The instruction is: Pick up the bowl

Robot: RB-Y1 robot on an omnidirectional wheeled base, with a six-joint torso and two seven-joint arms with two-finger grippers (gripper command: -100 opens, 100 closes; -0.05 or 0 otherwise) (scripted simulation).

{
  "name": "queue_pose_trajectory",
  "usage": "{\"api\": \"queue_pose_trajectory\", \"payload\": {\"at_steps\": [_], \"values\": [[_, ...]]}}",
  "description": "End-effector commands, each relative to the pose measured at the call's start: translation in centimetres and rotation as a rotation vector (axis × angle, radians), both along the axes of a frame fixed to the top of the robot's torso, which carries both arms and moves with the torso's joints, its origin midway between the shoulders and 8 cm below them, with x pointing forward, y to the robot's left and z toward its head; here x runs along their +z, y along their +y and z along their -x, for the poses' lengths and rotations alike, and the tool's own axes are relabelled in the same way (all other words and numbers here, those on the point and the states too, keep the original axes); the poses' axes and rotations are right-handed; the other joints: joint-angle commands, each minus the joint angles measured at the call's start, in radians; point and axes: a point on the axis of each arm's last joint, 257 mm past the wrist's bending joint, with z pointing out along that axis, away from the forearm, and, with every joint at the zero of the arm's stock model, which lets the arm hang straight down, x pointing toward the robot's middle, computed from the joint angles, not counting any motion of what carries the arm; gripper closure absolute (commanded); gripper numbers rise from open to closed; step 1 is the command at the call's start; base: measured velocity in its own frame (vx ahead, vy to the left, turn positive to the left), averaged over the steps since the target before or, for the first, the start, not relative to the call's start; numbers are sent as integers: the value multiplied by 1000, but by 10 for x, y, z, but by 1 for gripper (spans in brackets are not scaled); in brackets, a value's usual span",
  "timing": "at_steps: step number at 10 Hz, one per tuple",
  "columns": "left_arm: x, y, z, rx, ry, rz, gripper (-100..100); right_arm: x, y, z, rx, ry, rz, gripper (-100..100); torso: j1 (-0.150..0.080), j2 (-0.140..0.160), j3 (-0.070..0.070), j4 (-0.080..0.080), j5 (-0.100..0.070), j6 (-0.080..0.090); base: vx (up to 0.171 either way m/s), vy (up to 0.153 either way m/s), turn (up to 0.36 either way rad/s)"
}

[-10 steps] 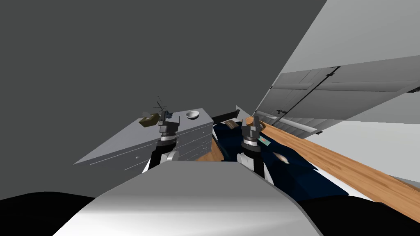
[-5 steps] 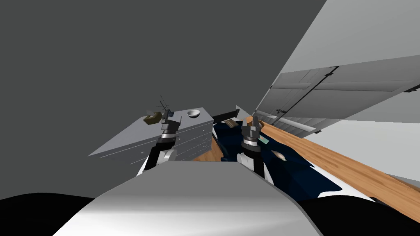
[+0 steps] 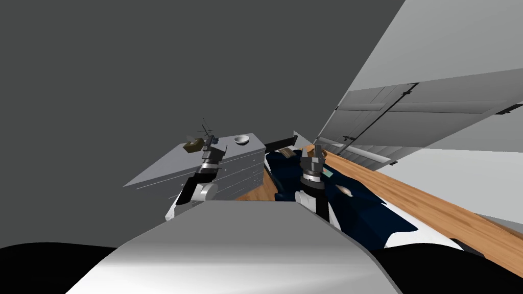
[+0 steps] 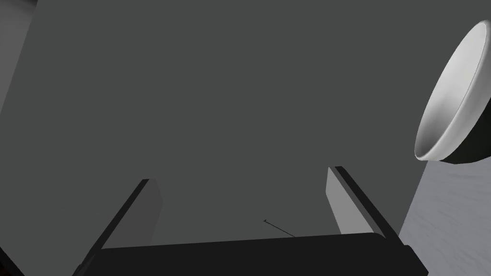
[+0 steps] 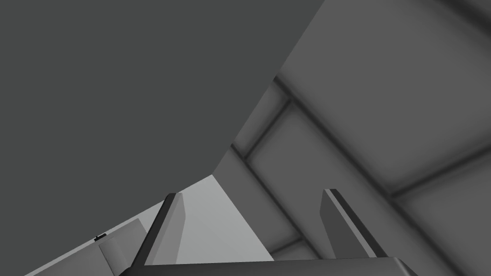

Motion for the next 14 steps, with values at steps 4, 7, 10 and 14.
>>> {"api": "queue_pose_trajectory", "payload": {"at_steps": [4,7,10,14], "values": [[-13,5,-19,-35,90,14,-100,0,0,0,0,0,0,0,-1,-2,-1,0,0,0,-55,-5,-3],[-14,12,-35,-80,152,29,-100,0,0,0,0,0,0,0,-1,-2,-1,0,0,0,-59,-7,-12],[-20,16,-45,-104,210,40,-100,0,0,0,0,0,0,0,-1,-3,-1,-1,0,0,-49,-3,-12],[-33,19,-57,-126,302,50,-100,0,0,0,0,0,0,0,-1,-3,-2,-1,0,0,-44,-9,-18]]}}
